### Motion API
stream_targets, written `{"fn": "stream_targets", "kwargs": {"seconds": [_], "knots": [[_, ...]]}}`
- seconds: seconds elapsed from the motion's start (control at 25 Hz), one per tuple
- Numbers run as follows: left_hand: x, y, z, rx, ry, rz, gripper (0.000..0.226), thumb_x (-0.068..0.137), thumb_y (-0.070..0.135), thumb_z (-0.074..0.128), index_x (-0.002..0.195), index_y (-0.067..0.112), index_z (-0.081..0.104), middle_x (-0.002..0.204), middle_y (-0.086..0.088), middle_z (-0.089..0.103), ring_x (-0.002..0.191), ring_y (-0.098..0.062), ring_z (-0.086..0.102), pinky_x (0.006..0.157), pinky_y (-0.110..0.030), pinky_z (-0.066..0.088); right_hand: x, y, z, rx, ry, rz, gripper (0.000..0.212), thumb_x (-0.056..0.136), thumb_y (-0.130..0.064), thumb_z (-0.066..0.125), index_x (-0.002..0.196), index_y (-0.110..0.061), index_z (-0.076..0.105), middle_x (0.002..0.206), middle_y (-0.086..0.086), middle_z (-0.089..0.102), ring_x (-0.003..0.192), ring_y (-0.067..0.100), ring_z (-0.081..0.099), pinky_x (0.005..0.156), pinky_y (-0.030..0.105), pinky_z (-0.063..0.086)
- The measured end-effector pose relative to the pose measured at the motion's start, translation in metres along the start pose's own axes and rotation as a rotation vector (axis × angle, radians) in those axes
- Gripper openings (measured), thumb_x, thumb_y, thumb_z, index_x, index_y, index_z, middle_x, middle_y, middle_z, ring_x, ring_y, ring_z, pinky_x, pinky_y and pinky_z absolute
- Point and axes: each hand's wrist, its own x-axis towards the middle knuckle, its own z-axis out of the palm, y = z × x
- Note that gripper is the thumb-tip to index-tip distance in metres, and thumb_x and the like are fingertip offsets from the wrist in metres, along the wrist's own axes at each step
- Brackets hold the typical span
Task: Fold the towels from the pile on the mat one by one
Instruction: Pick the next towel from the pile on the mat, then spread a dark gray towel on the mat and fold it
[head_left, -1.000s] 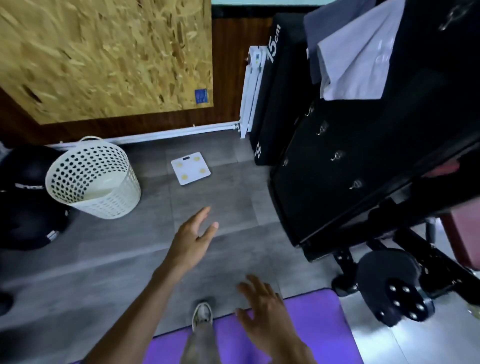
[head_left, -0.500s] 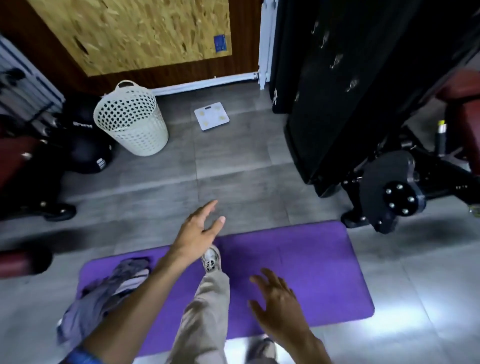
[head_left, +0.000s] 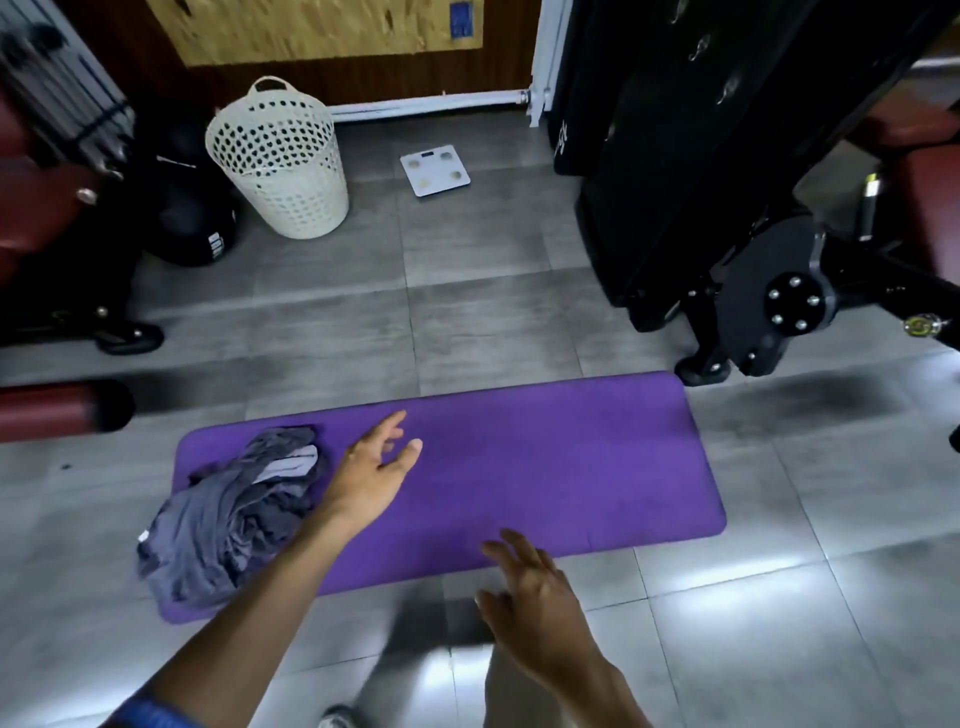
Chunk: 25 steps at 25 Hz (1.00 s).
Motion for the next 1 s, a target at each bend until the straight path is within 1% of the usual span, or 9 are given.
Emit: {"fn": "stream_targets", "kwargs": {"seconds": [0.08,0.2,0.32,0.4,0.56,0.68,0.84,0.92,1.0], "knots": [[-0.029,-0.048,-0.03,-0.056,-0.014,-0.011,0.049,0.092,0.034,0.063,0.139,0.03,0.049,0.123,0.003,0.061,0.113,-0.011,0.058,0.102,-0.037,0.046,-0.02,-0.033,0.035,0.013,-0.02,0.017,0.078,0.075,-0.062,0.023,0.144,-0.032,0.042,0.155,-0.004,0.033,0.139,0.021,0.038,0.111,0.031,0.032],[-0.076,-0.116,-0.078,-0.063,-0.042,-0.022,0.049,0.091,0.034,0.064,0.138,0.031,0.049,0.117,0.007,0.061,0.11,-0.011,0.058,0.101,-0.036,0.045,-0.054,-0.08,0.086,0.071,0.007,0.039,0.076,0.077,-0.062,0.029,0.144,-0.03,0.044,0.154,-0.004,0.035,0.143,0.018,0.032,0.113,0.024,0.026],[-0.118,-0.164,-0.111,-0.037,-0.063,-0.059,0.053,0.089,0.039,0.066,0.139,0.029,0.049,0.115,0.007,0.06,0.109,-0.013,0.059,0.1,-0.036,0.046,-0.085,-0.107,0.122,0.088,0.01,0.045,0.055,0.09,-0.043,0.054,0.142,-0.029,0.046,0.154,-0.006,0.036,0.139,0.019,0.038,0.11,0.026,0.031],[-0.139,-0.186,-0.127,-0.007,-0.089,-0.098,0.056,0.088,0.04,0.065,0.14,0.028,0.048,0.118,0.004,0.061,0.11,-0.015,0.06,0.1,-0.038,0.047,-0.102,-0.119,0.14,0.086,0.043,0.041,0.052,0.09,-0.034,0.061,0.141,-0.031,0.048,0.153,-0.006,0.038,0.136,0.018,0.042,0.106,0.024,0.034],[-0.171,-0.219,-0.148,0.019,-0.066,-0.16,0.056,0.09,0.032,0.065,0.142,0.025,0.046,0.128,-0.003,0.06,0.112,-0.018,0.059,0.101,-0.036,0.045,-0.114,-0.137,0.167,0.103,-0.016,0.019,0.057,0.085,-0.043,0.057,0.141,-0.032,0.047,0.151,-0.009,0.04,0.135,0.015,0.043,0.103,0.017,0.031],[-0.181,-0.24,-0.156,0.02,-0.027,-0.168,0.06,0.088,0.033,0.068,0.143,0.024,0.044,0.13,-0.003,0.059,0.12,-0.017,0.056,0.106,-0.034,0.041,-0.1,-0.144,0.182,0.143,-0.056,-0.054,0.068,0.082,-0.053,0.051,0.146,-0.032,0.039,0.149,-0.014,0.039,0.134,0.007,0.04,0.105,0.011,0.026],[-0.182,-0.262,-0.184,0.004,0.042,-0.211,0.063,0.087,0.031,0.07,0.144,0.022,0.044,0.135,-0.002,0.057,0.123,-0.017,0.055,0.108,-0.031,0.038,-0.086,-0.168,0.209,0.117,-0.098,-0.102,0.07,0.084,-0.059,0.044,0.148,-0.033,0.035,0.151,-0.015,0.037,0.135,0.007,0.038,0.107,0.013,0.028],[-0.177,-0.281,-0.208,-0.013,0.052,-0.267,0.062,0.089,0.029,0.068,0.145,0.023,0.042,0.136,-0.001,0.055,0.123,-0.018,0.055,0.105,-0.029,0.038,-0.08,-0.191,0.227,0.124,-0.112,-0.085,0.071,0.083,-0.065,0.041,0.148,-0.037,0.034,0.151,-0.017,0.035,0.127,0.01,0.048,0.104,0.018,0.037],[-0.168,-0.303,-0.238,-0.077,0.037,-0.301,0.061,0.089,0.03,0.068,0.144,0.024,0.042,0.136,-0.001,0.054,0.122,-0.02,0.055,0.106,-0.033,0.04,-0.069,-0.215,0.25,0.114,-0.119,-0.071,0.077,0.079,-0.076,0.035,0.147,-0.039,0.034,0.151,-0.019,0.035,0.122,0.012,0.053,0.102,0.021,0.04]]}}
